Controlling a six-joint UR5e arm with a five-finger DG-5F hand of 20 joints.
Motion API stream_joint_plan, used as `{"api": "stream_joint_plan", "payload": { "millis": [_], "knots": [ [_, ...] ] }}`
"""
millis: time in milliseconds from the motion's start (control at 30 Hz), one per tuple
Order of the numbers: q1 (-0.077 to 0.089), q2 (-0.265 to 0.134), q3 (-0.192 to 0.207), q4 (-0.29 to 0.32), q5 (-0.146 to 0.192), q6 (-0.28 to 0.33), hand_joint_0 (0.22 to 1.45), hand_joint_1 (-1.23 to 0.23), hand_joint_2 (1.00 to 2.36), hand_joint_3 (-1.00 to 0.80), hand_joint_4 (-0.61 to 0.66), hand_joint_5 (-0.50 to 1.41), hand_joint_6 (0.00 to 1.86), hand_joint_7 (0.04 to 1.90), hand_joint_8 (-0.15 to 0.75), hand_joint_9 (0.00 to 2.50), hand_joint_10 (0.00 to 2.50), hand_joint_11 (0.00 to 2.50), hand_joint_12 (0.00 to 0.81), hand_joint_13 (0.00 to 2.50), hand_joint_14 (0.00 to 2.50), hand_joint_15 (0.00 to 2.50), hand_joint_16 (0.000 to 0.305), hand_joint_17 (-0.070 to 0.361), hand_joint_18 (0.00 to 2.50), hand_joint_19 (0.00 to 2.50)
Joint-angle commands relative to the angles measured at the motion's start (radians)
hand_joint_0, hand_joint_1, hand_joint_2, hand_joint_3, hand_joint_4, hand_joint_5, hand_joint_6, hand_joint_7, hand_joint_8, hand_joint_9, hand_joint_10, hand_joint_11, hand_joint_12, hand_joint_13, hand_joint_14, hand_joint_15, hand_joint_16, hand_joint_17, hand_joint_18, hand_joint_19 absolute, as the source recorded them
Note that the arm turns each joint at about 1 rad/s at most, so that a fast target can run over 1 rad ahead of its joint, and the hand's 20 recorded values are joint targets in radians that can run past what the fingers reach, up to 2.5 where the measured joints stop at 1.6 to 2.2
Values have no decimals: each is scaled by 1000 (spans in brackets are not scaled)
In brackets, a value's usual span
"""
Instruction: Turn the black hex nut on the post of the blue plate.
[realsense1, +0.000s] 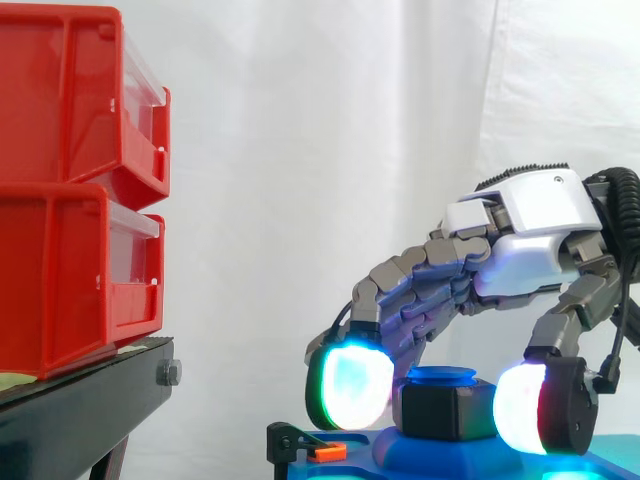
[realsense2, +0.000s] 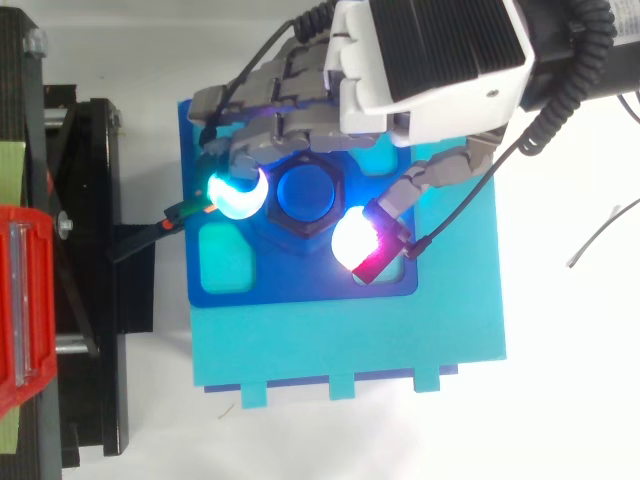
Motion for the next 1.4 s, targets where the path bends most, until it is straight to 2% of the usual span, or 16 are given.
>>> {"api": "stream_joint_plan", "payload": {
  "millis": [0, 333, 433, 567, 700, 733, 833, 867, 967, 1000, 1067, 1100, 1167, 1267, 1333, 1367],
  "knots": [
    [3, 0, 16, -1, 1, 2, 558, -896, 1000, -500, 110, -300, 502, 713, 245, 192, 0, 34, 376, 397, 7, 181, 51, 114, 551, 411],
    [14, 2, 139, -88, 3, -2, 526, -909, 1000, -500, 84, -300, 502, 677, 244, 165, 0, 23, 380, 367, 6, 178, 52, 116, 506, 422],
    [15, 5, 141, -101, 3, -11, 503, -924, 1000, -500, 84, -300, 502, 671, 246, 158, 0, 14, 383, 355, 6, 174, 53, 119, 510, 419],
    [20, 32, 141, -177, 14, -45, 501, -923, 1000, -500, 86, -300, 501, 667, 247, 166, 0, 13, 384, 355, 7, 180, 53, 119, 506, 427],
    [23, 72, 125, -262, 73, -56, 495, -913, 1000, -500, 94, -300, 501, 668, 250, 173, 0, 7, 385, 361, 6, 178, 53, 119, 514, 425],
    [23, 91, 99, -277, 96, -54, 496, -919, 1000, -500, 98, -300, 501, 663, 251, 184, 0, 0, 386, 370, 6, 171, 53, 119, 528, 414],
    [23, 121, 53, -272, 112, -53, 493, -908, 1000, -500, 103, -300, 501, 659, 254, 196, 0, 3, 387, 373, 6, 168, 53, 119, 530, 414],
    [24, 152, 1, -262, 124, -51, 490, -906, 1000, -500, 107, -300, 501, 662, 255, 202, 0, 6, 387, 374, 6, 165, 53, 120, 532, 420],
    [24, 224, -96, -217, 152, -44, 490, -897, 1000, -500, 115, -300, 502, 658, 258, 217, 0, 9, 387, 376, 6, 175, 53, 120, 534, 413],
    [26, 273, -163, -165, 181, -24, 490, -896, 1000, -500, 116, -300, 501, 661, 259, 218, 0, 0, 388, 376, 6, 171, 53, 120, 532, 413],
    [30, 338, -257, -119, 211, 9, 489, -894, 1000, -500, 118, -300, 501, 660, 258, 221, 0, 5, 387, 378, 6, 168, 53, 120, 531, 410],
    [30, 338, -257, -119, 211, 9, 489, -893, 1000, -500, 117, -300, 501, 660, 258, 222, 0, 6, 387, 378, 6, 169, 53, 120, 530, 421],
    [35, 390, -341, -73, 247, 42, 490, -888, 1000, -500, 119, -300, 501, 661, 258, 226, 0, 8, 387, 379, 6, 173, 53, 120, 530, 421],
    [50, 483, -493, 85, 337, 107, 491, -884, 1000, -500, 122, -300, 501, 662, 259, 229, 0, 5, 386, 380, 6, 166, 53, 120, 531, 421],
    [61, 514, -553, 163, 379, 147, 493, -876, 1000, -500, 124, -300, 501, 666, 260, 236, 0, 9, 385, 381, 6, 174, 53, 119, 532, 422],
    [64, 520, -560, 171, 386, 156, 488, -864, 1000, -500, 126, -299, 501, 666, 262, 237, 0, 3, 387, 383, 8, 170, 53, 120, 533, 429]
  ]
}}
